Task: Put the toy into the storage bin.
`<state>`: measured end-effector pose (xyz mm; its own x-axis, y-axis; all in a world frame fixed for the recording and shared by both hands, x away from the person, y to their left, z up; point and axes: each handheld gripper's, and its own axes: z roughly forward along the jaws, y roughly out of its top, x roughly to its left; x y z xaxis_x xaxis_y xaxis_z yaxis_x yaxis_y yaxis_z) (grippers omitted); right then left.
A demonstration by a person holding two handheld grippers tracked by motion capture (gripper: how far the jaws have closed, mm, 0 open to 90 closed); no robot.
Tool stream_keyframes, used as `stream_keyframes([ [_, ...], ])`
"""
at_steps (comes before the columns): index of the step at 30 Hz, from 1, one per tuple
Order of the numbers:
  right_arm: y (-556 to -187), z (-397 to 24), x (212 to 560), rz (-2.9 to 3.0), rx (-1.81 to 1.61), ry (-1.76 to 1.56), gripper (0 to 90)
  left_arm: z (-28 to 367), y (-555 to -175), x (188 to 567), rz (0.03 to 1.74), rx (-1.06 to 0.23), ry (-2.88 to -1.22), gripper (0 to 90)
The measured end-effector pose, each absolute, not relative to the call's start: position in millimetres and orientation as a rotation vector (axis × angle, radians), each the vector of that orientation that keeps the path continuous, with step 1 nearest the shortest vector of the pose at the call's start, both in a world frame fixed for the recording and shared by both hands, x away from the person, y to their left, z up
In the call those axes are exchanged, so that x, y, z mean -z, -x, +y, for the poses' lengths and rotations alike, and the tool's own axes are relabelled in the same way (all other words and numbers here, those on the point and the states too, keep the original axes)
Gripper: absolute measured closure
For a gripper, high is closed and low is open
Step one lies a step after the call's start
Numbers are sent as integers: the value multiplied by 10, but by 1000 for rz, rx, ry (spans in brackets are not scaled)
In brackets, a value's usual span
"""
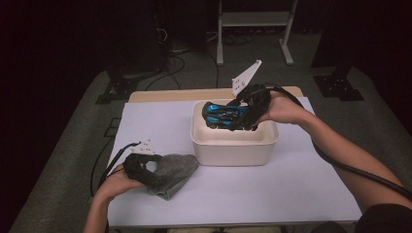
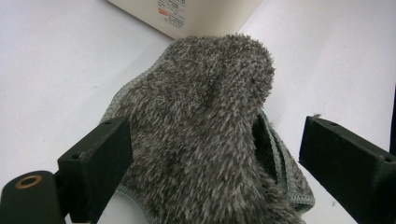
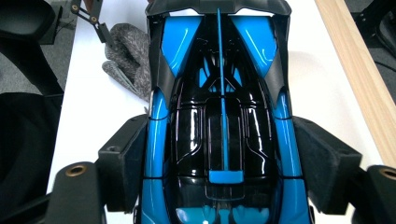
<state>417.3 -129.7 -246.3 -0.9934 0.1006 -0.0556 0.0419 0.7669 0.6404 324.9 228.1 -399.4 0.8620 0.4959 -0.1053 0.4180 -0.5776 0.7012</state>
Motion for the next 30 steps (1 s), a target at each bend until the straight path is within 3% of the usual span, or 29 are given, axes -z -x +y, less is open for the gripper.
stream_keyframes([
  [30,-4539,-1244,3015,2943,-1011,-247,252,2300,-3242,3982,646,-131,-2266,90],
])
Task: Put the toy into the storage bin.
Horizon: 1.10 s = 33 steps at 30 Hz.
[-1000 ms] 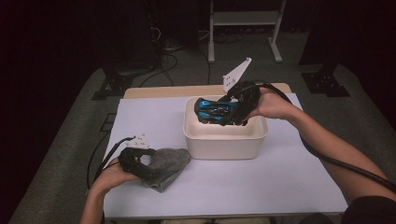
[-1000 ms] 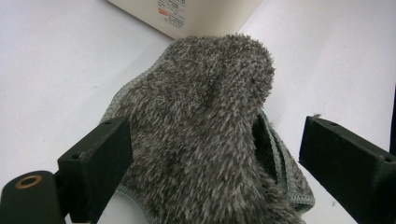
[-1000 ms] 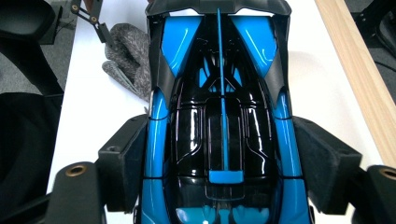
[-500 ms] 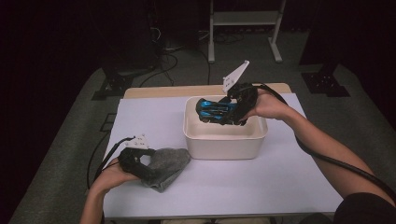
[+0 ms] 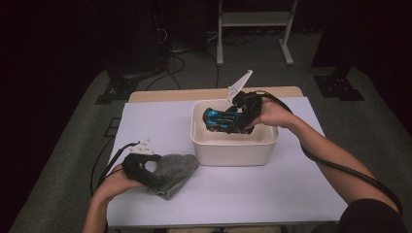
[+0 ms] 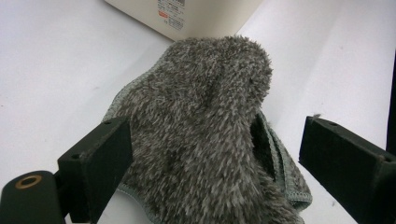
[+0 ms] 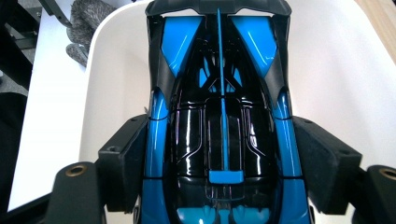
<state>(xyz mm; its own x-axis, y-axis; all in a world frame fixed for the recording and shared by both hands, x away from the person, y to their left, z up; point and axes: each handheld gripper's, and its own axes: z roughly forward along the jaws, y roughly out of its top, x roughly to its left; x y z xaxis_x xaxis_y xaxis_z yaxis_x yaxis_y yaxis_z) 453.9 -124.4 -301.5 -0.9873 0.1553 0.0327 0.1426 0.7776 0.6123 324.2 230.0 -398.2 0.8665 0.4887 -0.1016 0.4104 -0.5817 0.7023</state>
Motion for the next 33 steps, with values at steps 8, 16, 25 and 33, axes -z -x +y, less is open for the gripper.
stream_keyframes([
  [8,-4565,-1196,3098,2968,-995,-242,252,2306,-3238,3981,648,-128,-2260,90],
  [16,-4560,-1152,3200,2994,-979,-234,251,2313,-3229,3969,644,-129,-2261,90],
  [25,-4548,-1110,3294,3018,-968,-231,251,2319,-3226,3969,650,-128,-2256,90],
  [33,-4541,-1061,3391,3043,-942,-215,252,2325,-3221,3958,643,-134,-2260,90],
])
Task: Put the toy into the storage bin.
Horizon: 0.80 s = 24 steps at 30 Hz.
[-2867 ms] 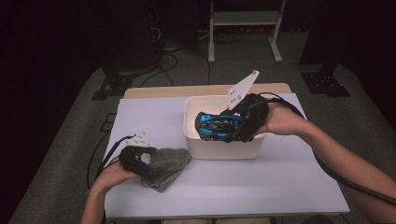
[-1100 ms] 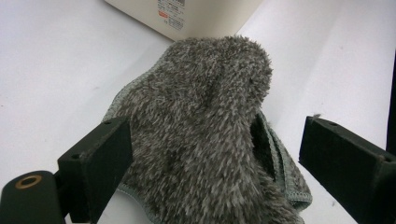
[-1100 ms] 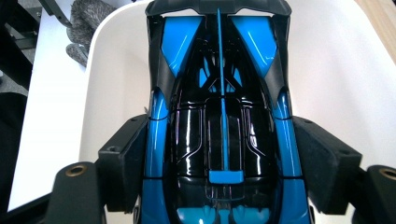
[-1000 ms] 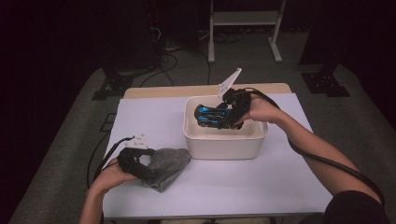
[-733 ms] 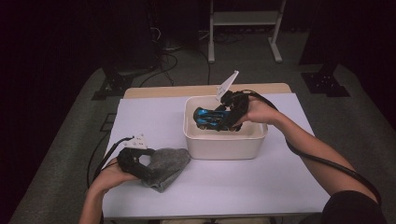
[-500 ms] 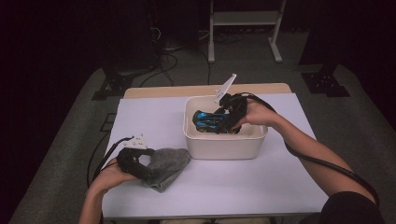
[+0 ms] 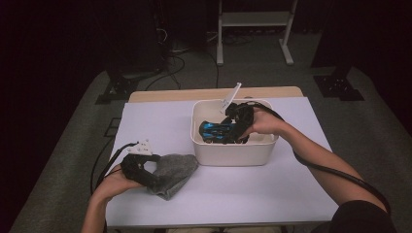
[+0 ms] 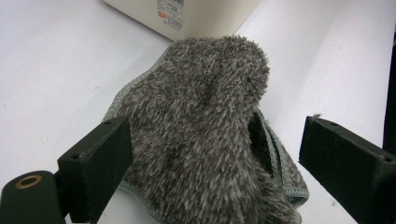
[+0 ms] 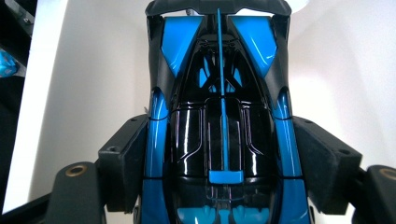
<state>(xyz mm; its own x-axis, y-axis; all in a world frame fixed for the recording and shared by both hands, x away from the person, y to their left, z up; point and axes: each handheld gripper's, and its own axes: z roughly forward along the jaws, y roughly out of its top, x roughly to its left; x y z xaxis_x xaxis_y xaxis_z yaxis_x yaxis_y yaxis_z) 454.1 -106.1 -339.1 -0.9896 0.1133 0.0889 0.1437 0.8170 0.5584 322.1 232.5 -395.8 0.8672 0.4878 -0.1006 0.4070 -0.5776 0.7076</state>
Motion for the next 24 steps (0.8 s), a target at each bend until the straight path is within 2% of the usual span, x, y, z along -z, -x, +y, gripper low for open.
stream_keyframes([
  [24,-4565,-1021,3544,-2951,826,222,251,2328,-3218,3972,642,-121,-2263,90],
])
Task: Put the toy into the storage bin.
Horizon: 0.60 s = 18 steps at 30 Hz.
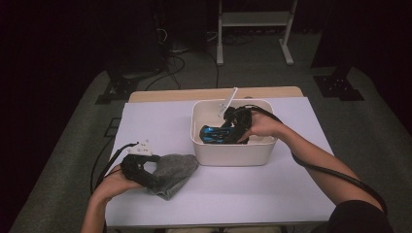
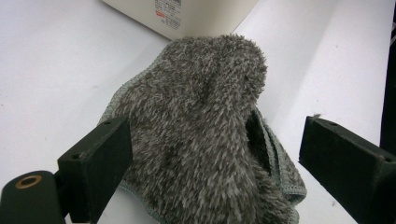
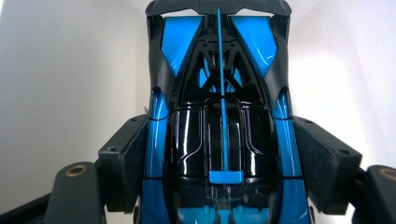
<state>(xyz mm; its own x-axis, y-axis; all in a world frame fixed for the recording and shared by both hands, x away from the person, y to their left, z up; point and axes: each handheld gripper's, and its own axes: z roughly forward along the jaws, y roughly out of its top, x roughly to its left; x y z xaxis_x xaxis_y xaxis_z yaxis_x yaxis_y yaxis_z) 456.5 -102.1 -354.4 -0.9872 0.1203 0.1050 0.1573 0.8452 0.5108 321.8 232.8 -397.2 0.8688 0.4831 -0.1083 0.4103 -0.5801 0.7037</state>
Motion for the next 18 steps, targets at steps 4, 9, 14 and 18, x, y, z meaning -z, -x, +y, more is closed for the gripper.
stream_keyframes([
  [4,-4577,-1003,3559,-2945,825,225,251,2332,-3222,3976,642,-121,-2264,90],
  [9,-4603,-997,3597,-2940,803,226,251,2348,-3227,3982,649,-122,-2259,90],
  [14,-4614,-989,3626,-2937,792,227,251,2357,-3230,3987,652,-120,-2257,90],
  [18,-4620,-974,3648,-2938,768,222,251,2357,-3229,3990,649,-119,-2259,90],
])
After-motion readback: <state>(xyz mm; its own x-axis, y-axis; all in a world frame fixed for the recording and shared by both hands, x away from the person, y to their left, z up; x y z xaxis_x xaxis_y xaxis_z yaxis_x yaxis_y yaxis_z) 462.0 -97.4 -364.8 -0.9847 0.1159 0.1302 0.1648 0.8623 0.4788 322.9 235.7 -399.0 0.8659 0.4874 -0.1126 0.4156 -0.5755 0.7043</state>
